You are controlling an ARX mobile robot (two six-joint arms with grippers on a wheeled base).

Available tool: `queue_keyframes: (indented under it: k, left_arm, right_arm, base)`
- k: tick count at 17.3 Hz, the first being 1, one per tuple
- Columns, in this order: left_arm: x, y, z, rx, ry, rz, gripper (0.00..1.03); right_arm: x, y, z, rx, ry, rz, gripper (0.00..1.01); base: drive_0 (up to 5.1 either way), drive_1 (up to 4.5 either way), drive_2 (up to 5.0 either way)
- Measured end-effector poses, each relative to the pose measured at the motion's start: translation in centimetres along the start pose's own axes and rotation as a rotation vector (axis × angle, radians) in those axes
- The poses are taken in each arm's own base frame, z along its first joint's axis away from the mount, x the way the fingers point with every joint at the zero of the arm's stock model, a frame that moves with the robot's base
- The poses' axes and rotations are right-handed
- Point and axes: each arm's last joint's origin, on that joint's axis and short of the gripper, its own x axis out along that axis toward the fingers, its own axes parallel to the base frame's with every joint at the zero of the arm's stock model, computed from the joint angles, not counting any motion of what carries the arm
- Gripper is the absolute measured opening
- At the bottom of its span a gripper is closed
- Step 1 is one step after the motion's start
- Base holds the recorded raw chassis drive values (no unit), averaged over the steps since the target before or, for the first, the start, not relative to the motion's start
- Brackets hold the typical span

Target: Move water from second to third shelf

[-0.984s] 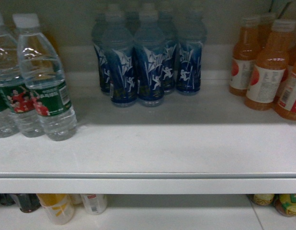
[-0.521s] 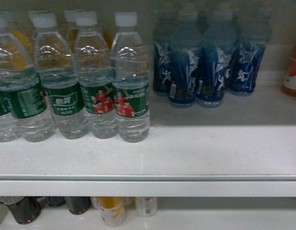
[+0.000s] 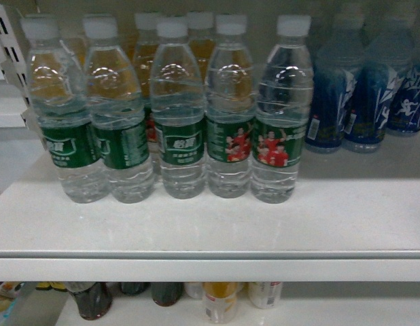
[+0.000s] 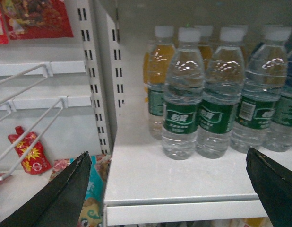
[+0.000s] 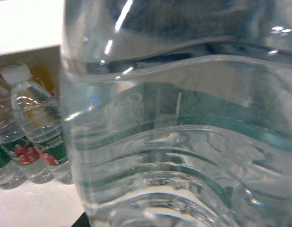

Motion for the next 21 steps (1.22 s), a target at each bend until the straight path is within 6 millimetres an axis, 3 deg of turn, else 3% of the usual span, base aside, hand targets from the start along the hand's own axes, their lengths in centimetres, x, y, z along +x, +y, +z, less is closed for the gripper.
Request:
queue_keyframes:
  k: [19, 21]
  left_arm:
    - [0.0, 0.0, 0.0, 0.0, 0.0, 0.003, 0.98]
    - [0.0, 0.0, 0.0, 0.0, 0.0, 0.002, 0.98]
  right_arm:
    - [-0.01, 0.09, 0.07, 0.0, -0.006, 0.022, 0.4]
    - [0.0, -0.01, -0.01, 0.0, 0.001, -0.001, 0.4]
  base:
    - [-5.0, 2.46, 2.5]
    - [0.0, 0.0, 0.0]
